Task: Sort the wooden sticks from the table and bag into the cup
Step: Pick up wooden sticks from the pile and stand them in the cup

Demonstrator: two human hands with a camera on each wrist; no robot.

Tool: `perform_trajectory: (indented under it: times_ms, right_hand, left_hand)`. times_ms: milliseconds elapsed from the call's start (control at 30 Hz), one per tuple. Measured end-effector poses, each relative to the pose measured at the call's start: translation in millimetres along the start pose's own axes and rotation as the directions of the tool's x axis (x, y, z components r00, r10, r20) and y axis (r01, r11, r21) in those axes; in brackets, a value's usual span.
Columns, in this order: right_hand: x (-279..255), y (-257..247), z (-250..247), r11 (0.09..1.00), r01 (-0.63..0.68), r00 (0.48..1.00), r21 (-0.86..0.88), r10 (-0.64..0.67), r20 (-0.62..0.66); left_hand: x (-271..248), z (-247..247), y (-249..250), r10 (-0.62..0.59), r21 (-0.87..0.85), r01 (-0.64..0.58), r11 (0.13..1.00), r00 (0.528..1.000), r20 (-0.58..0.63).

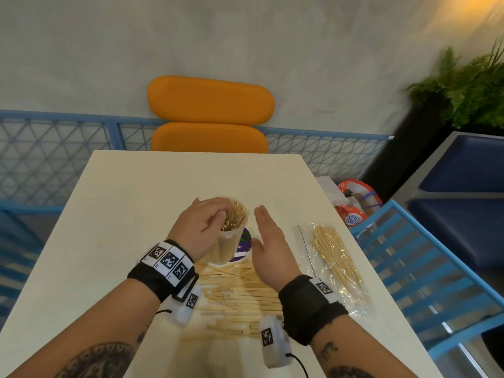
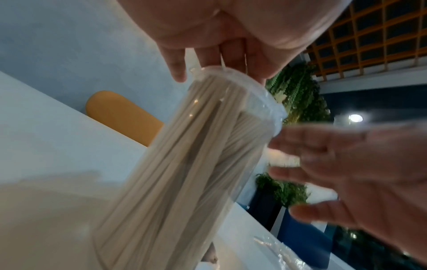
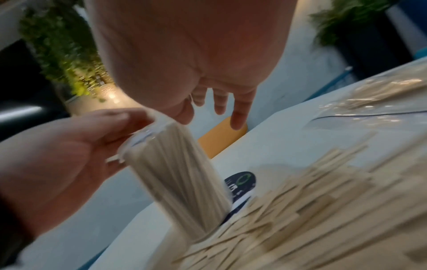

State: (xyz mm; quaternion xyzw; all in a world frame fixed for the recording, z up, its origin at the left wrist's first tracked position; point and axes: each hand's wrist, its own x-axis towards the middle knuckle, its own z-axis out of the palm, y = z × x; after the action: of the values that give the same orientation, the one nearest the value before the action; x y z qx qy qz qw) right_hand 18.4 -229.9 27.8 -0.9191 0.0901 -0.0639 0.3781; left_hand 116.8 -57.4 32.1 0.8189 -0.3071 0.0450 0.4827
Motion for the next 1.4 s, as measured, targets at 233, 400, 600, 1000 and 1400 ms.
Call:
perform_trajectory:
  times_ms: [233,400,600,1000,1400]
  right_hand:
    - [-6,36,-7,0.959,-0.182,0.978,-0.218,0.200,0.064]
    - [5,27,15,0.880,-0.053,0.942,-0.472,0.201,0.270]
    - [8,21,42,0.719,0.192,0.907,-0.668,0.131,0.401]
    - [-9,15,36,0.798,0.173,0.960,-0.577,-0.005,0.281]
    - [-54,-29,-19,0.795,-0.150,0.982,0.588,0.190,-0.007]
  left_hand:
    - [-31,-7,-1,-0.317,-0.218,0.259,0.941,0.900,-0.300]
    - [-63,20,-24,-0.607,-0.355,0.517,0.779,0.765,-0.215]
    - [-96,47,-29,-0.699,-0.280,0.652,0.705,0.704,-0.121]
    - [-106,13,-29,-0.695,-0.407,0.582,0.704,0.683,-0.224]
    - [-98,45,42,-0.468,-0.479,0.447,0.756,0.880,0.082]
